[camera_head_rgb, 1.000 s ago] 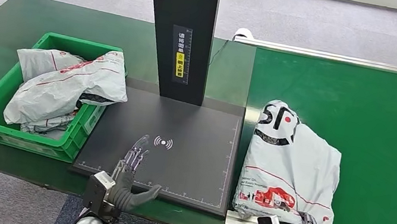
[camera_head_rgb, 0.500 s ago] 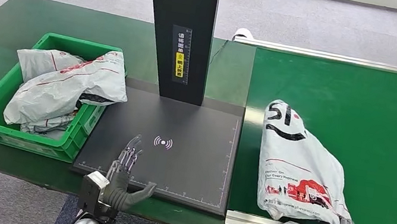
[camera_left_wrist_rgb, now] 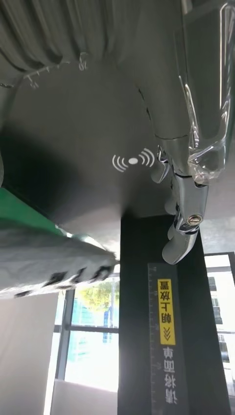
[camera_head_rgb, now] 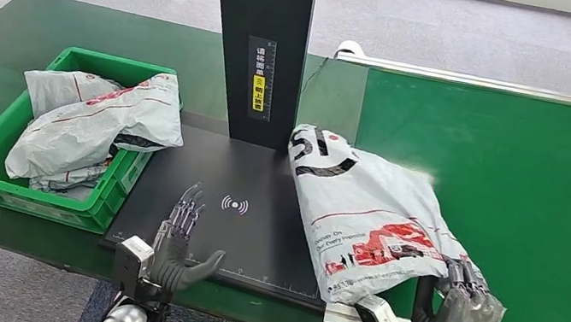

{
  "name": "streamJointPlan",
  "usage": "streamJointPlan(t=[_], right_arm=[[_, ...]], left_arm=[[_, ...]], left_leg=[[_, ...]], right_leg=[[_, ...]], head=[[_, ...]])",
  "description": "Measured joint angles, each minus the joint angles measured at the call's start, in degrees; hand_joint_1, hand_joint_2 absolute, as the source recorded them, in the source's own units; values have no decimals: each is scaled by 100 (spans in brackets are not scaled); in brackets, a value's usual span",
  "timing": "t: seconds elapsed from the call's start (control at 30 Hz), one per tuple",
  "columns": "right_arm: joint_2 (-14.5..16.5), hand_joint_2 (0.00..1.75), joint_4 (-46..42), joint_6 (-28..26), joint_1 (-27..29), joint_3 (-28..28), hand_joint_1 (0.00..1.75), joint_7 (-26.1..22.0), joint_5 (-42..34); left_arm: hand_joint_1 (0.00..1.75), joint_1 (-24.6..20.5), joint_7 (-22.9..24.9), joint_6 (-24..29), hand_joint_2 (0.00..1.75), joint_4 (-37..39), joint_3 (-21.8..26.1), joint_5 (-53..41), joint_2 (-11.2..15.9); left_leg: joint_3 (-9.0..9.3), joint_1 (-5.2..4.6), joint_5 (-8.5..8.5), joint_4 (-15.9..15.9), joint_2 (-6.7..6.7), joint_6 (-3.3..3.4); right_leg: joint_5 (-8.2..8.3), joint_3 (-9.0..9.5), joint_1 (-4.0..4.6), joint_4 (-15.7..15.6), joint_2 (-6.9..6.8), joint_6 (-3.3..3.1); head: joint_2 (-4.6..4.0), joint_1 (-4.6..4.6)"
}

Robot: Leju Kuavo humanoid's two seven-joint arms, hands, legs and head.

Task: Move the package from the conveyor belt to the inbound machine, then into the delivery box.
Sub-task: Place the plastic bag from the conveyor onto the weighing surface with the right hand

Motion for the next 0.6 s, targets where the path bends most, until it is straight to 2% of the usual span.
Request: streamJointPlan(t=[0.33,0.6], right_arm=[[3,175,1540,2,-373,1649,175,49,-641],[-64,175,2738,58,-625,2506,175,-9,-1516]], left_arm=[[0,-99,-1,276,175,33,-214,90,117],[0,-85,-1,325,175,-25,-182,5,240]], left_leg=[[-2,1,1,0,-1,-1],[-3,0,1,-1,-1,0]], right_leg=[[-1,-2,2,1,0,-1],[-1,0,0,1,-1,-1]], head=[[0,1],[0,5]])
